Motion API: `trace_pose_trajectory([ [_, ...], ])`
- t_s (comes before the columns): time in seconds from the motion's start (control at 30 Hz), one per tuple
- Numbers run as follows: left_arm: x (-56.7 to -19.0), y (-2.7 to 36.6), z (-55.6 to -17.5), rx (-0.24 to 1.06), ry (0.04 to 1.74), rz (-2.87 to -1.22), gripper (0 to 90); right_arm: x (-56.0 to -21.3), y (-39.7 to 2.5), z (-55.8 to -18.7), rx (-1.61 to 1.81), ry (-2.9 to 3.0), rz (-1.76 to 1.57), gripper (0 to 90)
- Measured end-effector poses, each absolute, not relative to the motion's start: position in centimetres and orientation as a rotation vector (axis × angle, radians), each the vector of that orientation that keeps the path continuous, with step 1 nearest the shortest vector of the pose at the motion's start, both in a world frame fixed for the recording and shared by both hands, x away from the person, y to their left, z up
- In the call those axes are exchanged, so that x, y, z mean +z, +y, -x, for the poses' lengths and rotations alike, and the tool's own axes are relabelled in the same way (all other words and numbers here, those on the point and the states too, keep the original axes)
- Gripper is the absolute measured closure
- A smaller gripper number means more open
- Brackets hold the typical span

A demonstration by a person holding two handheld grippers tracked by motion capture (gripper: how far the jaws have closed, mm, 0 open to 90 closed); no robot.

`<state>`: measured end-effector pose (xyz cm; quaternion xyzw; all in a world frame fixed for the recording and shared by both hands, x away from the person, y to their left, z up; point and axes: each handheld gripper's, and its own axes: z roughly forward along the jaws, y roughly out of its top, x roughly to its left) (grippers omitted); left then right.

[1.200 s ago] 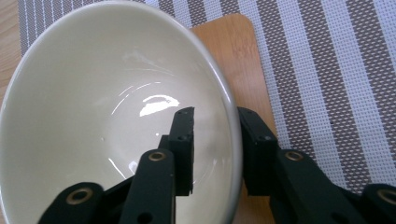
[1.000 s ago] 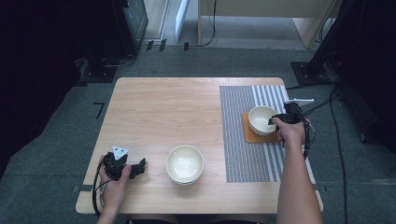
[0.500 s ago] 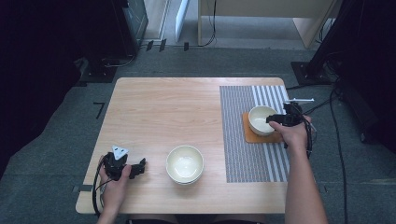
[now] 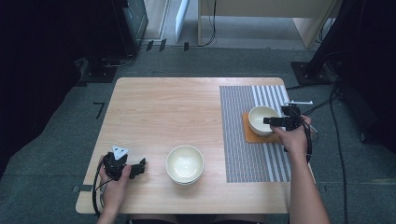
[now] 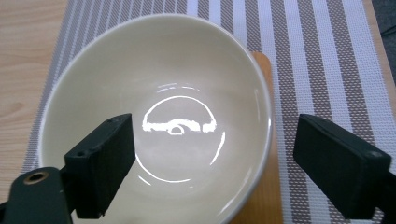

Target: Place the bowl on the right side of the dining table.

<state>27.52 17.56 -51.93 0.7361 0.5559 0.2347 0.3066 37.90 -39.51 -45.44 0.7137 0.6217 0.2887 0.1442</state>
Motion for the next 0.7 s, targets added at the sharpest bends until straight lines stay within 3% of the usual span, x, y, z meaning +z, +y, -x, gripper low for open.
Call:
trace_pose_trajectory([
  [0.1,-51.9,17.6,-27.5,0.621,1.471,-1.948,1.8,-45.3,-39.2,-37.4,0.862,1.747,-2.016,10.9],
  [0.3,-51.9,17.6,-27.5,0.621,1.471,-1.948,1.8,-45.6,-38.7,-36.6,0.91,1.725,-1.931,0.0],
  [0.7,-51.9,17.6,-27.5,0.621,1.471,-1.948,1.8,-45.6,-39.1,-34.9,0.978,1.59,-1.852,0.0],
])
